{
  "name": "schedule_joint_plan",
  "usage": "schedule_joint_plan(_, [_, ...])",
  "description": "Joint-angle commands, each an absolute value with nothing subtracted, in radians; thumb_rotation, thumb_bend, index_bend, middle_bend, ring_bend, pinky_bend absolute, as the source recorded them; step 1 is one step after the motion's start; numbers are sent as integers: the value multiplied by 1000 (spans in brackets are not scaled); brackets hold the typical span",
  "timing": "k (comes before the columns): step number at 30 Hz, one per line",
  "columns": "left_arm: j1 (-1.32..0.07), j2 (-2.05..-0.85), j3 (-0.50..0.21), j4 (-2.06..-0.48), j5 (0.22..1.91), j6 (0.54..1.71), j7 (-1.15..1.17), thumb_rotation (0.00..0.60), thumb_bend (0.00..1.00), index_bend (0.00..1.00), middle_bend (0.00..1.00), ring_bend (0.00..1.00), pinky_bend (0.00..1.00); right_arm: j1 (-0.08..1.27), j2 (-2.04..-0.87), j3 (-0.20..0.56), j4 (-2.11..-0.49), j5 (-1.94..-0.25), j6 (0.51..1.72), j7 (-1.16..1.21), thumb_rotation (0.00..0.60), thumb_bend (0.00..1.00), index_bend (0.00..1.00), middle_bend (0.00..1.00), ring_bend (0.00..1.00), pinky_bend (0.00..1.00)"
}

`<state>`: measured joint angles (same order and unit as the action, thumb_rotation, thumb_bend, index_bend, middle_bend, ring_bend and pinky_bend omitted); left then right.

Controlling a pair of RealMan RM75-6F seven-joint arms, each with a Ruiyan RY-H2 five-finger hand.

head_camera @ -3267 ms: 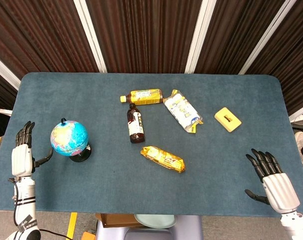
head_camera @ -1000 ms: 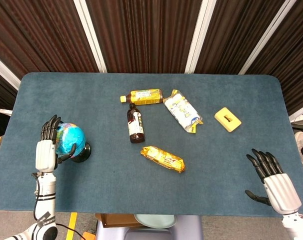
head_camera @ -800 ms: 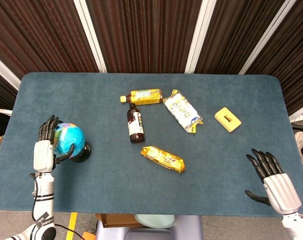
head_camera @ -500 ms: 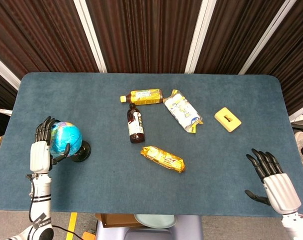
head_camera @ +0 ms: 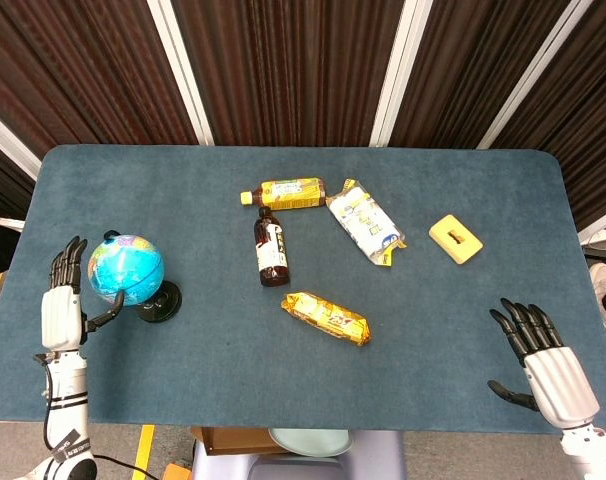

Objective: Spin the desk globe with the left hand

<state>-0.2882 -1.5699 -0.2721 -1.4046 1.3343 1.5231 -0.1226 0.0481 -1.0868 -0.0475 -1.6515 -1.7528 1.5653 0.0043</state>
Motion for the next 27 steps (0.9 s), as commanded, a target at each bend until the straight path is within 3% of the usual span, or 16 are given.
schedule_joint_plan(1, [-285,-1568,-275,-1401,1329,1523,-126,600,319,0,0,0,0,48,-1087,-47,-1652,-1752,1565,4,600,74,0,0,0,0])
schedule_joint_plan(27, [-283,-1562,-297,-1370,1273,1472,-158,600,319,0,0,0,0,50,-1090,-45,-1654,-1747,1560,-4,600,74,0,0,0,0])
